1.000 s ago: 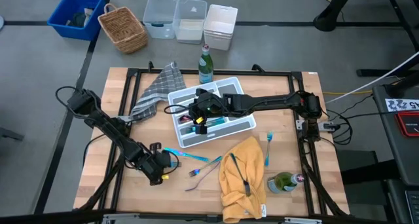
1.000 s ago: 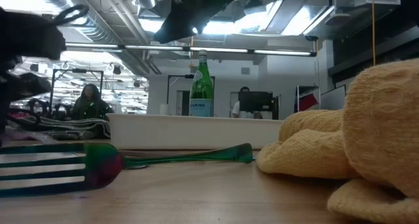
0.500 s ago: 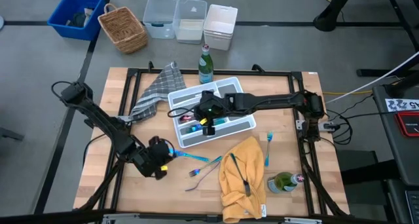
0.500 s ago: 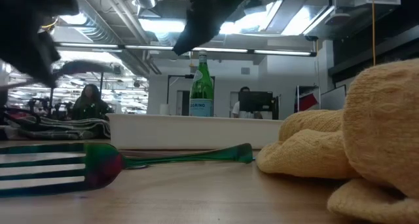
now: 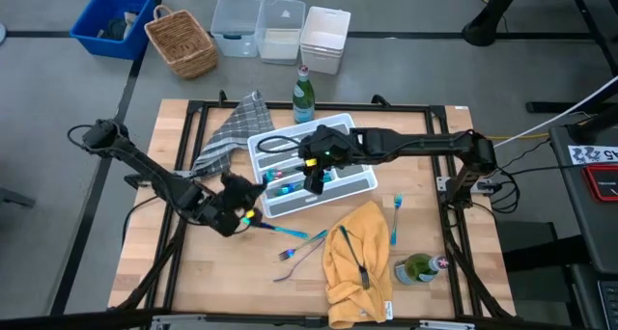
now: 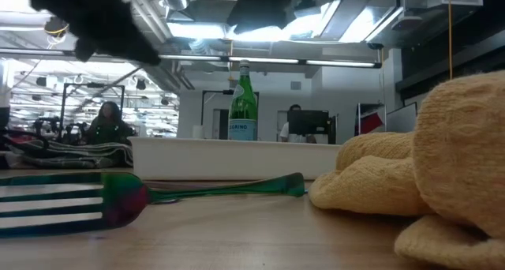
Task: Sort silverware
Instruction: Put the fork in the silverware tray
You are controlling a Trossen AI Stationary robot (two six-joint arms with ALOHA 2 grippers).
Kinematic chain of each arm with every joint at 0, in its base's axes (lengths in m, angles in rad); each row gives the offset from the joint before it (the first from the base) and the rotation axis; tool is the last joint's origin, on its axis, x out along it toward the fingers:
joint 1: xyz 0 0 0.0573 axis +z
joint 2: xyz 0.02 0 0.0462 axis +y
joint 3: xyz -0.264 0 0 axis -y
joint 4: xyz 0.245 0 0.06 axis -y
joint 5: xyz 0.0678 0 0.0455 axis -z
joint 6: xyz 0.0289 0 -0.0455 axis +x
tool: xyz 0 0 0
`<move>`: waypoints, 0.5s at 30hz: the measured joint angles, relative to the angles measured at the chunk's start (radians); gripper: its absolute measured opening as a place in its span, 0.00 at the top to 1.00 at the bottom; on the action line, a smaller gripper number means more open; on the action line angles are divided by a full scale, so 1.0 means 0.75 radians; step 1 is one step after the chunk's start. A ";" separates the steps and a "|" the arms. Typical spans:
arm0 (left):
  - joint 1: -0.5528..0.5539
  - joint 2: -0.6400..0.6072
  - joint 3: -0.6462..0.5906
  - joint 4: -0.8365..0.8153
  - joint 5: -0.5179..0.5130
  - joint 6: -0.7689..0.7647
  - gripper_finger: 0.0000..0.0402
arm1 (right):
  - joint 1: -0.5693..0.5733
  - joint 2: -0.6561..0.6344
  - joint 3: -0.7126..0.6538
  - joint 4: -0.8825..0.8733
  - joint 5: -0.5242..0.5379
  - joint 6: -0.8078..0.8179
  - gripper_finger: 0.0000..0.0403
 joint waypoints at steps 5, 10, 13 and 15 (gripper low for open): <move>0.099 0.000 0.001 0.200 -0.173 0.119 0.96 | 0.000 0.000 -0.001 -0.043 -0.035 0.121 0.58; 0.189 0.000 0.001 0.485 -0.320 0.222 0.96 | 0.000 0.000 -0.001 -0.008 -0.105 0.194 0.58; 0.243 -0.001 0.001 0.668 -0.372 0.286 0.96 | 0.000 0.000 -0.001 0.003 -0.129 0.196 0.58; 0.278 -0.001 0.001 0.791 -0.376 0.336 0.96 | 0.001 0.001 -0.001 0.003 -0.141 0.195 0.58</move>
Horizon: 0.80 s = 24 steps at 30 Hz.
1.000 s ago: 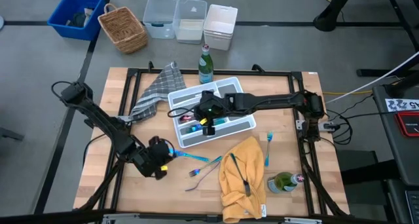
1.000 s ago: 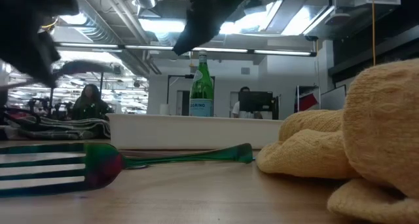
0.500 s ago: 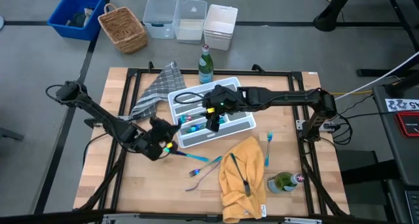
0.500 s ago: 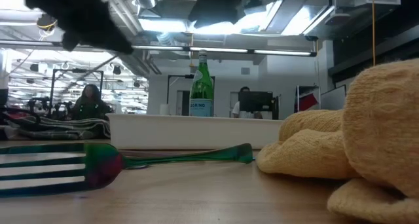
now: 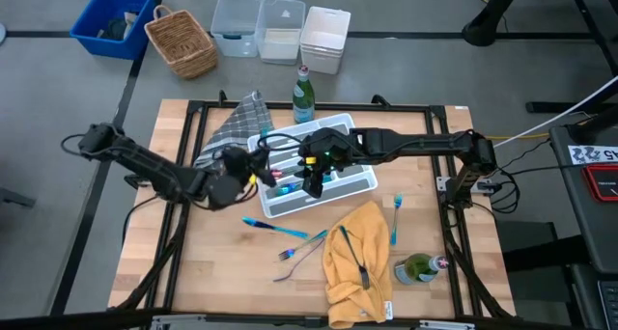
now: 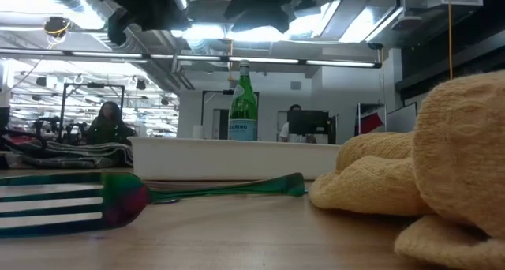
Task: Sort silverware
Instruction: Put the fork in the silverware tray
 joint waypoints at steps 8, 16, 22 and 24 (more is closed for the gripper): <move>0.114 0.000 0.000 0.288 0.071 0.069 0.96 | -0.001 0.010 0.000 0.088 -0.019 0.000 0.58; 0.166 0.000 0.000 0.298 0.207 -0.094 0.96 | -0.001 0.034 -0.002 0.312 0.065 -0.005 0.58; 0.168 0.001 0.000 0.429 0.231 -0.034 0.96 | -0.001 0.060 -0.002 0.338 0.189 -0.006 0.58; 0.168 0.001 0.000 0.468 0.254 0.000 0.96 | -0.001 0.064 -0.002 0.345 0.208 -0.006 0.58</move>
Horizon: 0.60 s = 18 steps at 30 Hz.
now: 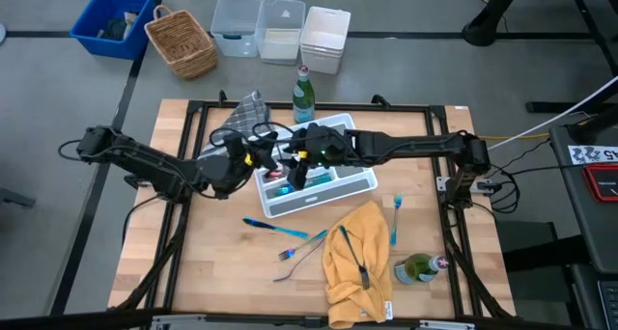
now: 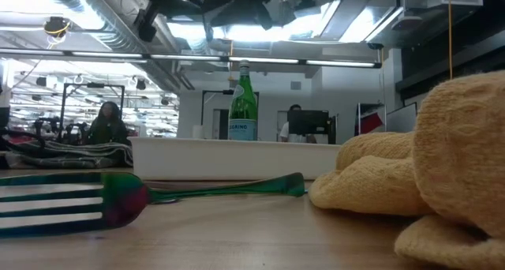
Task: Sort silverware
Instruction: Put the fork in the silverware tray
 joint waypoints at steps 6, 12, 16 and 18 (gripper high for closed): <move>0.003 0.001 0.000 0.045 0.037 0.022 0.96 | 0.000 0.028 0.001 0.041 0.075 0.000 0.58; 0.003 0.001 0.000 0.050 0.074 0.015 0.96 | 0.001 0.049 0.001 0.040 0.088 0.000 0.58; 0.003 0.001 0.000 0.049 0.075 0.032 0.96 | 0.001 0.057 0.001 0.041 0.076 0.001 0.63; 0.003 0.001 0.000 0.051 0.075 0.050 0.96 | 0.001 0.058 0.001 0.040 0.065 0.000 0.70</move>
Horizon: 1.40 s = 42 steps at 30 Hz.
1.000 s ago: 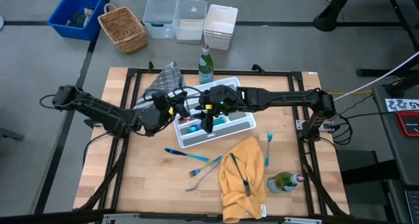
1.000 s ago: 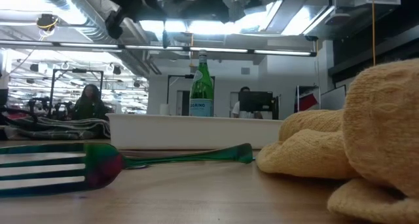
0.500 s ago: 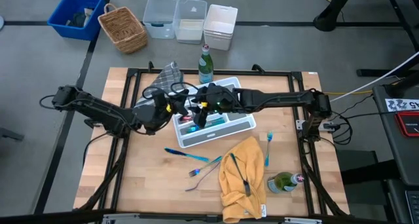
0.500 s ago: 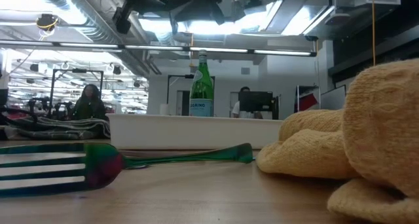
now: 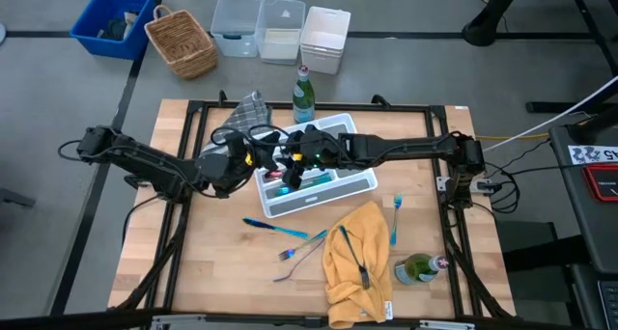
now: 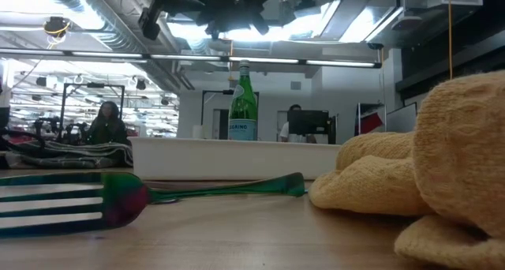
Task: Sort silverware
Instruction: Put the fork in the silverware tray
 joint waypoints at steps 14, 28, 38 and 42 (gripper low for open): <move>-0.009 0.001 0.000 -0.007 0.017 0.113 0.91 | -0.002 -0.001 0.002 -0.102 -0.024 -0.036 0.97; -0.095 -0.070 0.001 -0.223 0.104 0.221 0.68 | 0.002 -0.023 -0.001 -0.350 -0.070 -0.255 0.98; -0.250 -0.289 0.001 -0.767 0.236 0.134 0.68 | 0.001 -0.023 -0.001 -0.467 -0.060 -0.578 0.98; -0.317 -0.373 0.001 -0.970 0.270 0.041 0.68 | -0.009 -0.007 -0.001 -0.495 -0.058 -0.655 0.99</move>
